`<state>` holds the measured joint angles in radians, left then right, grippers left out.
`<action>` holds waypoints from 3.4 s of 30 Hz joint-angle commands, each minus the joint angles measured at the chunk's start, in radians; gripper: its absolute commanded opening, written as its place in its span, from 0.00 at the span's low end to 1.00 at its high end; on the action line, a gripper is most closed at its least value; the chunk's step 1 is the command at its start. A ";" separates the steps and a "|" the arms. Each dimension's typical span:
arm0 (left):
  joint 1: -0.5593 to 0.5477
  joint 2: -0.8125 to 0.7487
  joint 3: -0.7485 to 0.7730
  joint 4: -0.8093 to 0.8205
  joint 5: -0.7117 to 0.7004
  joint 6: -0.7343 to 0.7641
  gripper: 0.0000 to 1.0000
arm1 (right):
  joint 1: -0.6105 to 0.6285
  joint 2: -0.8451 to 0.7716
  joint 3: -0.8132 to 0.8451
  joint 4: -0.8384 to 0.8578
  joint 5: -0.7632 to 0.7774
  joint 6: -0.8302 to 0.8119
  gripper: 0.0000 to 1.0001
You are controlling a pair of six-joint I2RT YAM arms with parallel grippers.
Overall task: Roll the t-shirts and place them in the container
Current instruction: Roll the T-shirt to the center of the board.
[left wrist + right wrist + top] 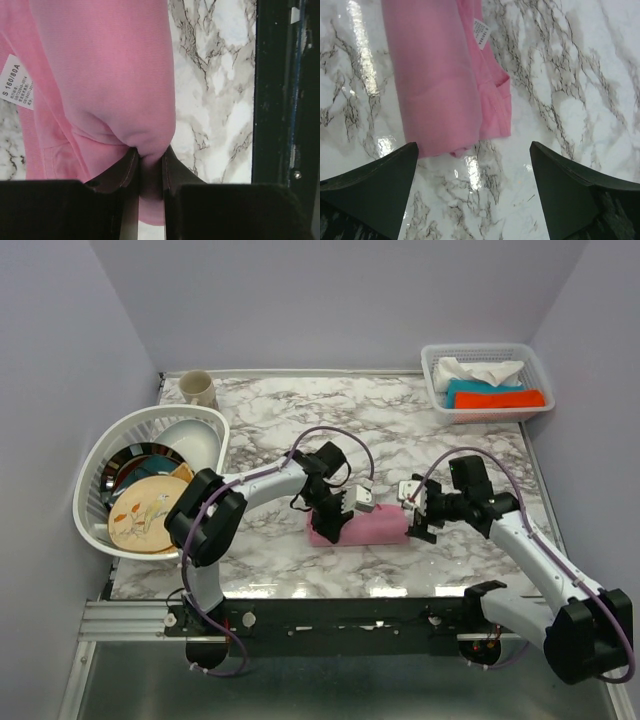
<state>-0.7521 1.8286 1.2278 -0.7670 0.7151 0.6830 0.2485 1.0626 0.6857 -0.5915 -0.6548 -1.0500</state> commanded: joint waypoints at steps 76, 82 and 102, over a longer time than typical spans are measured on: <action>-0.201 -0.444 -0.515 0.793 -0.461 0.043 0.77 | 0.064 1.275 0.808 -0.933 -0.362 -0.108 0.11; -0.208 -0.385 -0.508 0.811 -0.431 0.049 0.76 | 0.060 1.301 0.830 -0.935 -0.359 -0.058 0.13; -0.210 -0.173 -0.375 0.678 -0.345 -0.006 0.76 | -0.024 1.154 0.842 -0.912 -0.378 -0.025 1.00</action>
<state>-0.9562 1.6199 0.8284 -0.0330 0.2665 0.7502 0.2691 2.2955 1.5269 -1.4891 -1.1103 -1.0397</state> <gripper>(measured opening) 0.763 0.990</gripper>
